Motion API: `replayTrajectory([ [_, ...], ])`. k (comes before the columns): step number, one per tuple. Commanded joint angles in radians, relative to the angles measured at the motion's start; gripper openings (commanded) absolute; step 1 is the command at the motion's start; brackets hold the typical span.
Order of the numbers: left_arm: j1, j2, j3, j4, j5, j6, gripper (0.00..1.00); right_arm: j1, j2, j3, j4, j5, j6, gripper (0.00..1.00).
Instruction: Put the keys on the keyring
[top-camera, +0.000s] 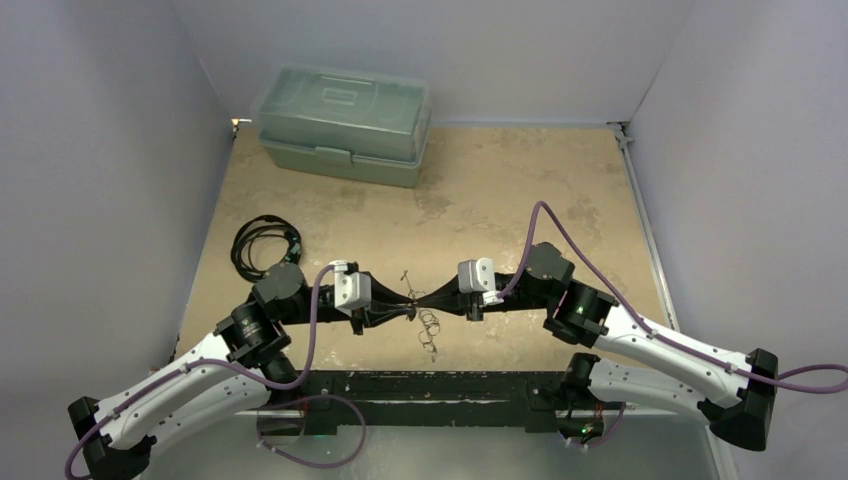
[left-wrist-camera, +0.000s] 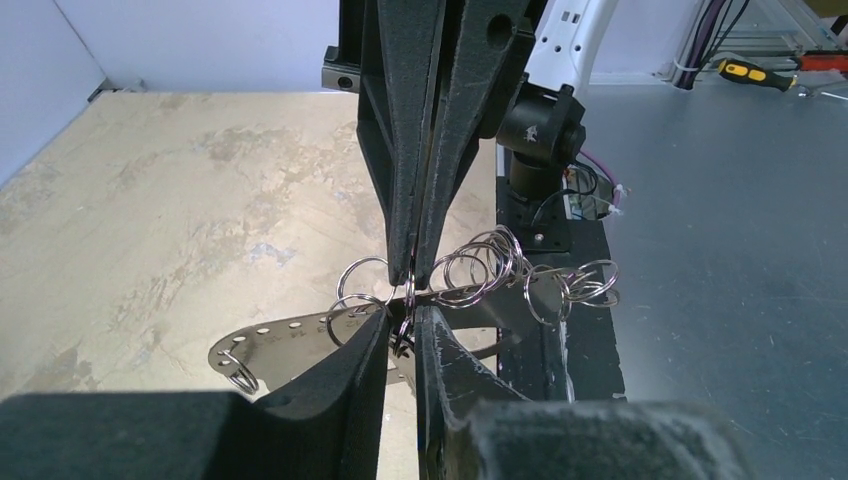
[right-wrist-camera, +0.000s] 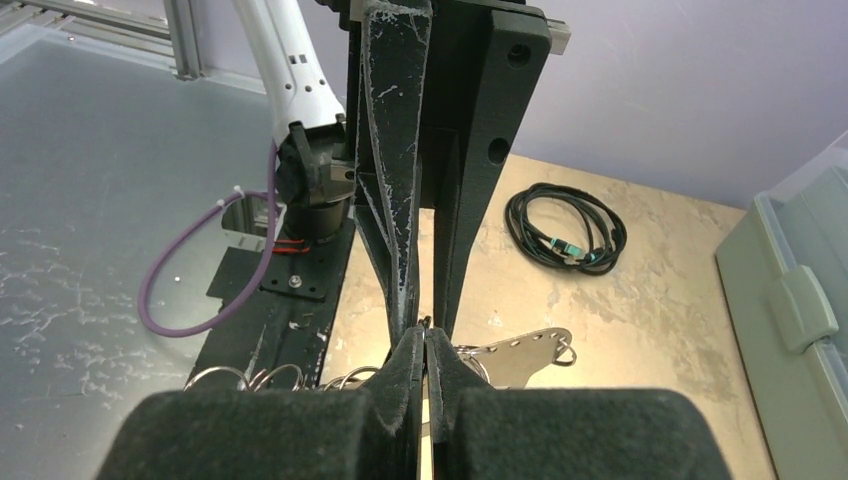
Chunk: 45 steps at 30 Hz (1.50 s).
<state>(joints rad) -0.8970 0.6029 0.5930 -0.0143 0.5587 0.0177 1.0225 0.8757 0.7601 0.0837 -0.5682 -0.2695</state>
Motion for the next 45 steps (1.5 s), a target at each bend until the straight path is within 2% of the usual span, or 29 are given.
replayTrajectory([
  [1,0.005,-0.001,0.013,0.039,0.028,-0.006,0.11,0.001,-0.016,0.012,0.067,-0.01,0.012,0.0],
  [4,0.005,-0.008,0.02,0.028,0.018,0.003,0.0,0.001,-0.014,0.012,0.065,-0.012,0.013,0.0],
  [10,0.004,-0.01,0.067,-0.087,-0.124,0.046,0.0,0.001,-0.014,0.009,0.061,0.002,0.017,0.0],
  [15,0.005,0.014,0.091,-0.125,-0.125,0.056,0.0,0.001,-0.019,0.013,0.042,0.026,0.013,0.31],
  [18,0.004,0.038,0.12,-0.167,-0.13,0.06,0.0,0.001,-0.032,0.016,0.024,0.057,0.005,0.4],
  [24,0.004,0.086,0.193,-0.283,-0.166,0.041,0.0,0.001,-0.033,0.019,0.009,0.039,0.005,0.41],
  [33,0.003,0.127,0.292,-0.451,-0.162,0.026,0.0,0.001,0.09,0.098,-0.111,-0.03,-0.045,0.4],
  [45,-0.012,0.164,0.313,-0.498,-0.151,0.041,0.0,0.001,0.043,0.073,-0.056,-0.049,-0.038,0.39],
])
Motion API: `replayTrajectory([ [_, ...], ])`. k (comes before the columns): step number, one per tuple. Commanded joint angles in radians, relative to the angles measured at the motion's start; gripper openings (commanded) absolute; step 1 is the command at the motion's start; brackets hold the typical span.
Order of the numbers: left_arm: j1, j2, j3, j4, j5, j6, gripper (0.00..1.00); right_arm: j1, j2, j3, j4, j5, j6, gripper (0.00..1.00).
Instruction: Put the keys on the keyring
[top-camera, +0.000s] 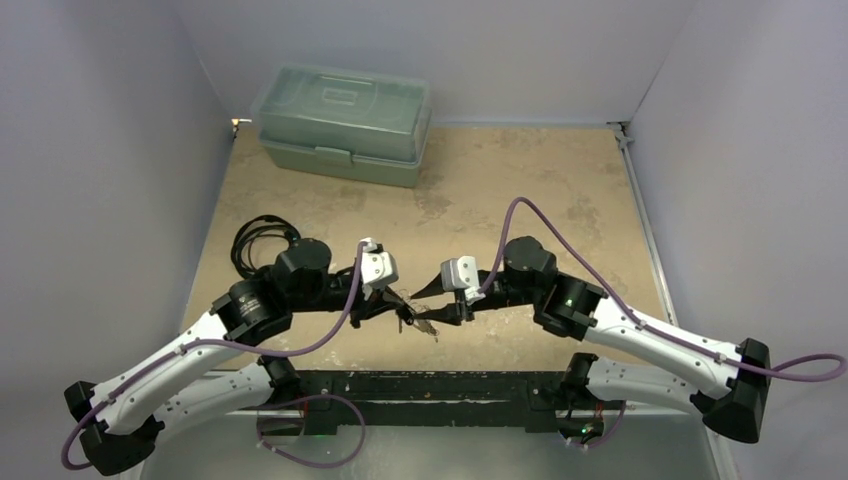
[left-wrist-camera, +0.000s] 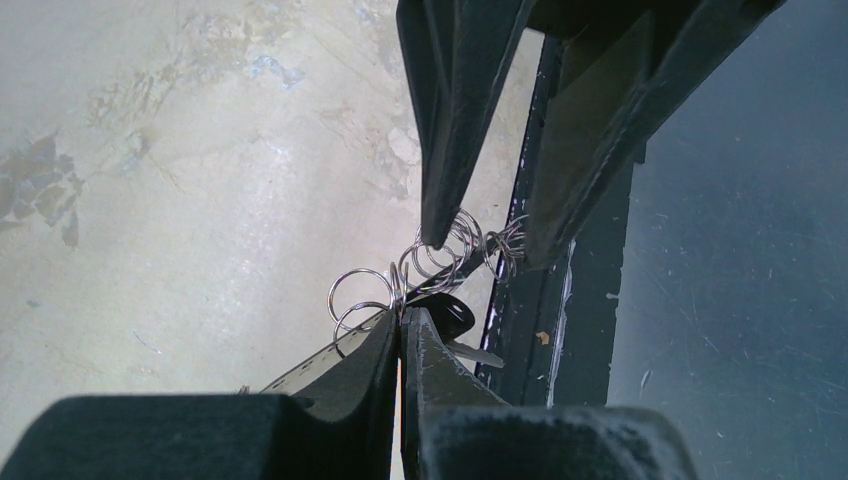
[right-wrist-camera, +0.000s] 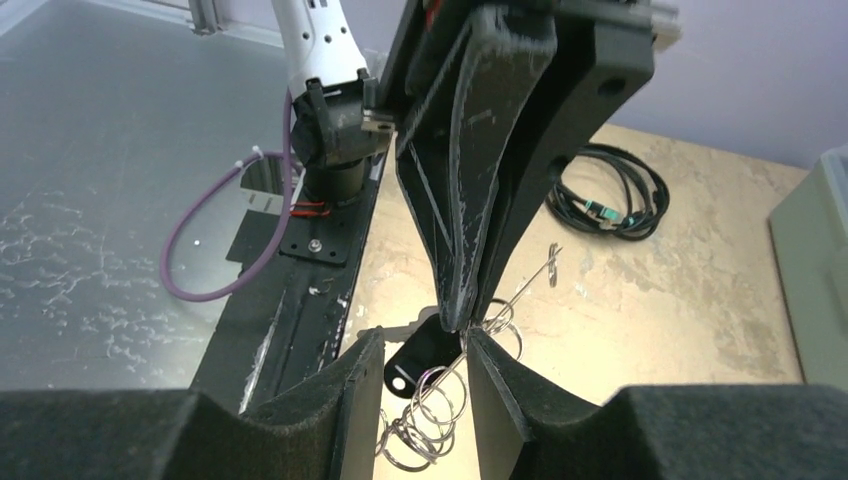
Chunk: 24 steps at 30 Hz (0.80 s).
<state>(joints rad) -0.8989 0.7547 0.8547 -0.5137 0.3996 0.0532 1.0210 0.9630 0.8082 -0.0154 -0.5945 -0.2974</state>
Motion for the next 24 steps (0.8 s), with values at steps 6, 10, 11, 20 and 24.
replayTrajectory([
  [6,-0.019,0.043,0.055,0.005,0.046,0.004,0.0,0.002,0.0,0.037,0.038,-0.011,-0.006,0.38],
  [10,-0.023,0.059,0.054,0.006,0.066,-0.001,0.0,0.002,0.049,0.063,-0.003,-0.014,-0.023,0.36],
  [11,-0.024,0.059,0.053,0.007,0.069,-0.002,0.0,0.002,0.053,0.067,-0.008,-0.014,-0.024,0.36],
  [20,-0.031,0.038,0.036,0.021,0.076,-0.001,0.0,0.002,0.071,0.061,0.002,-0.017,-0.019,0.36],
  [24,-0.031,0.027,0.027,0.027,0.08,-0.002,0.0,0.002,0.086,0.069,-0.013,-0.021,-0.022,0.34],
])
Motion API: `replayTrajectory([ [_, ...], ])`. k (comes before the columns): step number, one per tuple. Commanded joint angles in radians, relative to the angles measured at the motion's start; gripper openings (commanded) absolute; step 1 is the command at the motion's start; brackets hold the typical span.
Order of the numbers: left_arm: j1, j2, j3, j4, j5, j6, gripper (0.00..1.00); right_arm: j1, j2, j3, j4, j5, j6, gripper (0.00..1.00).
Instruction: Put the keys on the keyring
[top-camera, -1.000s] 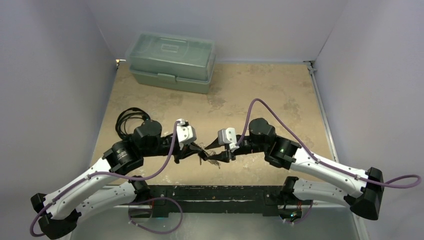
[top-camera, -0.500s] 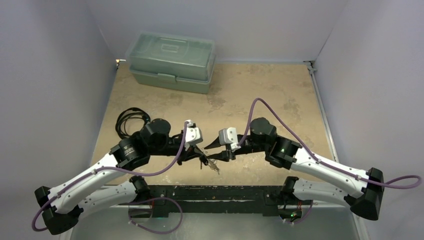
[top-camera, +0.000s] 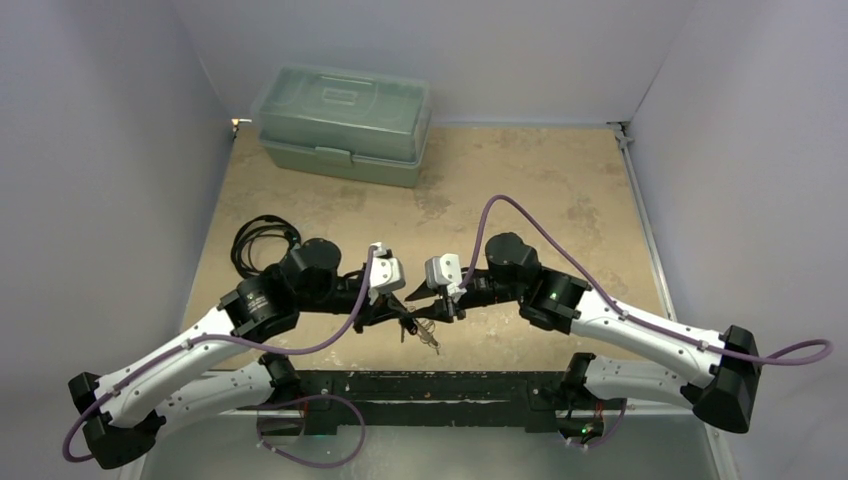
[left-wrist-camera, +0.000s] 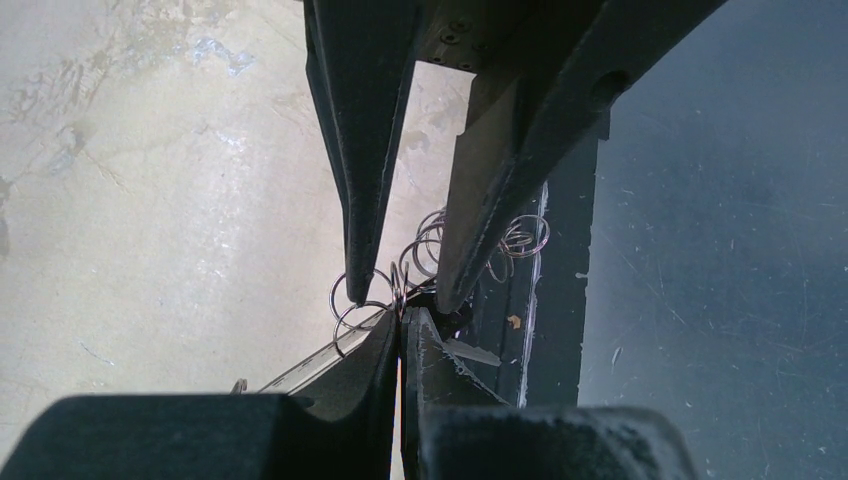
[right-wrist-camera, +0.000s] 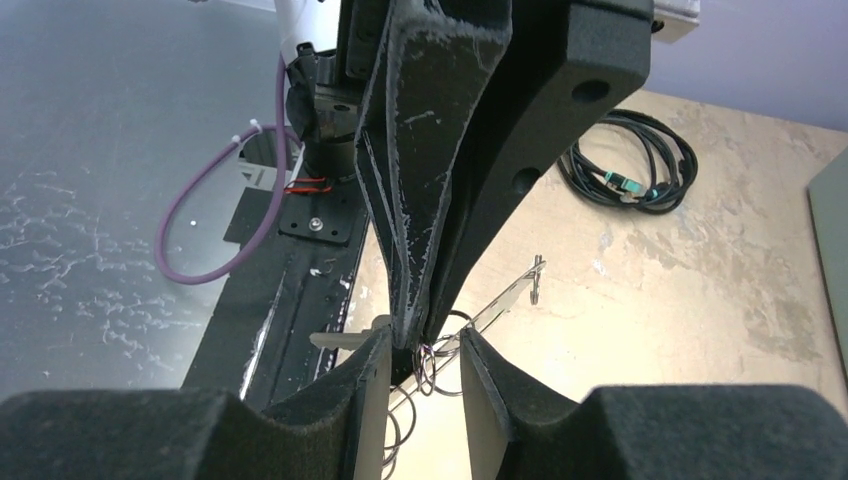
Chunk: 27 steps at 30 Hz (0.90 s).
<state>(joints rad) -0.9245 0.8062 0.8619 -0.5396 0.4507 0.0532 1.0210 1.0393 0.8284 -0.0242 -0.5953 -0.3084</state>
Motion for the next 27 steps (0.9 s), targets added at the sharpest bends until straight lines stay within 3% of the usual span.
replayTrajectory([
  [1,-0.006,-0.029,0.018,0.054,0.031,-0.003,0.0,0.002,0.011,0.049,-0.004,-0.02,-0.012,0.34],
  [7,-0.007,-0.039,0.005,0.06,0.037,-0.01,0.0,0.002,0.01,0.046,0.001,-0.021,-0.011,0.29],
  [18,-0.007,-0.045,-0.003,0.07,0.046,-0.013,0.0,0.003,0.006,0.044,0.009,-0.031,-0.011,0.01],
  [20,-0.007,-0.052,-0.004,0.075,0.049,-0.013,0.0,0.003,0.003,0.043,0.011,-0.033,-0.011,0.0],
  [21,-0.007,-0.058,-0.006,0.08,0.048,-0.013,0.03,0.003,0.0,0.042,0.015,-0.034,-0.011,0.0],
  [24,-0.007,-0.087,-0.013,0.092,0.011,-0.013,0.37,0.003,-0.019,0.031,0.021,-0.027,-0.003,0.0],
  [27,-0.007,-0.136,-0.031,0.124,-0.054,-0.019,0.51,0.002,-0.052,0.012,0.075,-0.013,0.006,0.0],
])
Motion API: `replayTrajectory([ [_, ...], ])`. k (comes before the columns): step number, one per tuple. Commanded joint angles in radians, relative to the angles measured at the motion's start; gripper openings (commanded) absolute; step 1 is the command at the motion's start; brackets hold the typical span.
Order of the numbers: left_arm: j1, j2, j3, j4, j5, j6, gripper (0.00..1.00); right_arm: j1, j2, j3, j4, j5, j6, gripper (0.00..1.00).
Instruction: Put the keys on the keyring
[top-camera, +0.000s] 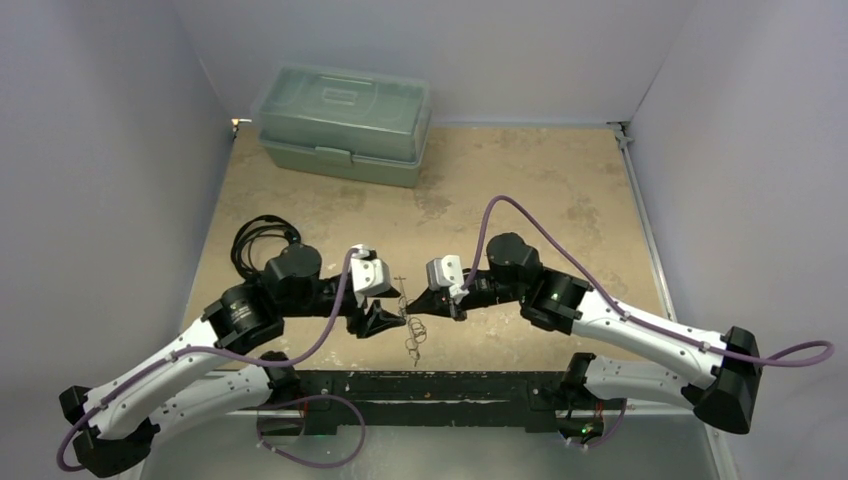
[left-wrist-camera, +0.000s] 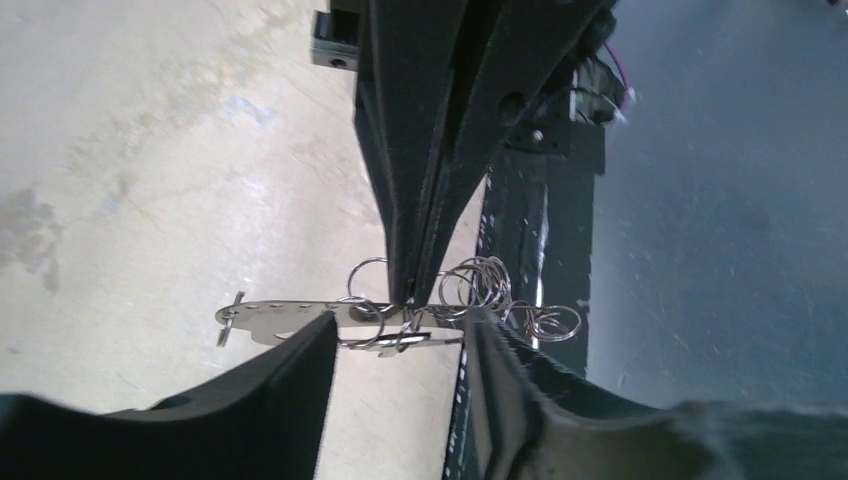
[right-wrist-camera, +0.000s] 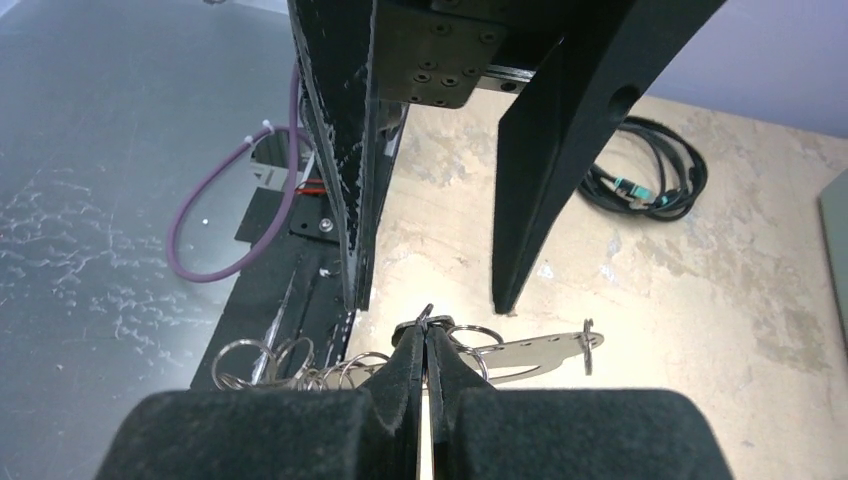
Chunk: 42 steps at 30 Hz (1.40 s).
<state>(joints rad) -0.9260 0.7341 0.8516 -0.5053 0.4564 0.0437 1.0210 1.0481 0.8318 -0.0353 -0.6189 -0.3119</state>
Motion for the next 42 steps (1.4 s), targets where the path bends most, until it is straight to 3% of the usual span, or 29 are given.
replayTrajectory([
  [1,-0.005,-0.082,-0.03,0.105,-0.085,-0.017,0.53,0.002,-0.073,0.0,0.1,0.018,0.014,0.0],
  [6,-0.005,-0.151,-0.088,0.19,-0.132,-0.075,0.54,0.003,-0.118,-0.03,0.143,0.045,0.033,0.0],
  [17,-0.005,-0.161,-0.195,0.37,-0.044,-0.157,0.39,0.003,-0.134,-0.044,0.167,0.062,0.042,0.0],
  [28,-0.005,-0.185,-0.169,0.307,0.027,0.032,0.31,0.002,-0.137,-0.044,0.163,0.056,0.041,0.0],
  [36,-0.005,-0.284,-0.212,0.295,0.056,0.18,0.45,0.002,-0.15,-0.051,0.154,0.044,0.026,0.0],
  [42,-0.005,-0.291,-0.213,0.292,0.051,0.199,0.4,0.002,-0.145,-0.045,0.144,0.028,0.016,0.0],
])
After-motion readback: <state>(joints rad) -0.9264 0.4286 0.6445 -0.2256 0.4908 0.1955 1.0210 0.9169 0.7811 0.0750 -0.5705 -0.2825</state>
